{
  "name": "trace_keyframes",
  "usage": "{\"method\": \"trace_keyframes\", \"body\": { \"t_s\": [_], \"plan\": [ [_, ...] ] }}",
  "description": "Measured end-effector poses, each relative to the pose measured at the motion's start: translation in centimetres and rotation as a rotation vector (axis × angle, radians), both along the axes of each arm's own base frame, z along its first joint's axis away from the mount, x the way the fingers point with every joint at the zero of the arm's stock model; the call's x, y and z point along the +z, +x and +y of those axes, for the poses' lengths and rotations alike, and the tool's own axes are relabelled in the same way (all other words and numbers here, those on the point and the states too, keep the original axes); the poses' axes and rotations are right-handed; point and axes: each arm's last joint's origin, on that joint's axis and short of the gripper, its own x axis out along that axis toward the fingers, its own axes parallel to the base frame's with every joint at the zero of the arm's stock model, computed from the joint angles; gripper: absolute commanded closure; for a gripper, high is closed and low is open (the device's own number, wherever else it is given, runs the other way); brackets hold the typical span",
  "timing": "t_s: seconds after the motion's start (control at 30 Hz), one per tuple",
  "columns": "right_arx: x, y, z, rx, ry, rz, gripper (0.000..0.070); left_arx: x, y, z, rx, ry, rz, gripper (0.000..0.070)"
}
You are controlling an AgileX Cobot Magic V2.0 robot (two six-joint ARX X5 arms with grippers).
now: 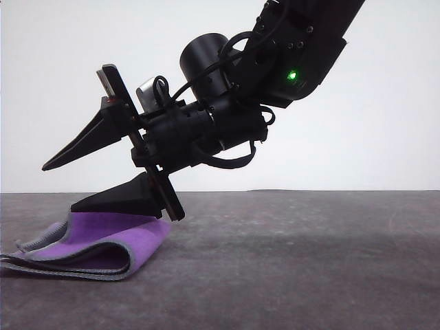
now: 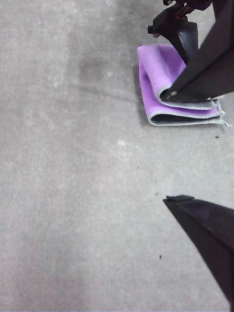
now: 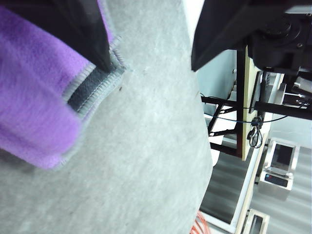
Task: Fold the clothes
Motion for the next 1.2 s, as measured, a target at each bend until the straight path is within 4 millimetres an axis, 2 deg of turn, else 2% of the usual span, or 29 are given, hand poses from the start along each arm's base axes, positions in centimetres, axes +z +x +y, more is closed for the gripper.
{"method": "trace_keyframes", "body": {
  "t_s": [0.27, 0.37, 0.57, 0.83, 1.07, 1.2],
  "plan": [
    [0.3, 0.4, -1.1, 0.037, -0.009, 0.016, 0.0352, 0.0, 0.0, 0.0, 0.000, 0.001, -0.003, 0.0334],
    [2.0, 0.8, -2.8, -0.001, -0.035, -0.029, 0.0352, 0.0, 0.0, 0.0, 0.000, 0.000, -0.002, 0.0334],
    [6.5, 1.6, -8.7, -0.176, -0.200, -0.188, 0.0352, 0.0, 0.0, 0.0, 0.000, 0.001, -0.003, 0.0334],
    [10.3, 0.8, -18.1, -0.389, -0.601, -0.329, 0.0352, 0.0, 0.1, 0.0, 0.000, 0.002, -0.009, 0.0334],
    [12.9, 0.5, -24.1, -0.545, -0.677, -0.406, 0.0352, 0.0, 0.1, 0.0, 0.000, 0.002, -0.009, 0.0334],
    [13.1, 0.6, -26.6, -0.613, -0.705, -0.393, 0.0353, 0.0, 0.1, 0.0, 0.000, 0.002, -0.009, 0.0334]
  ]
}}
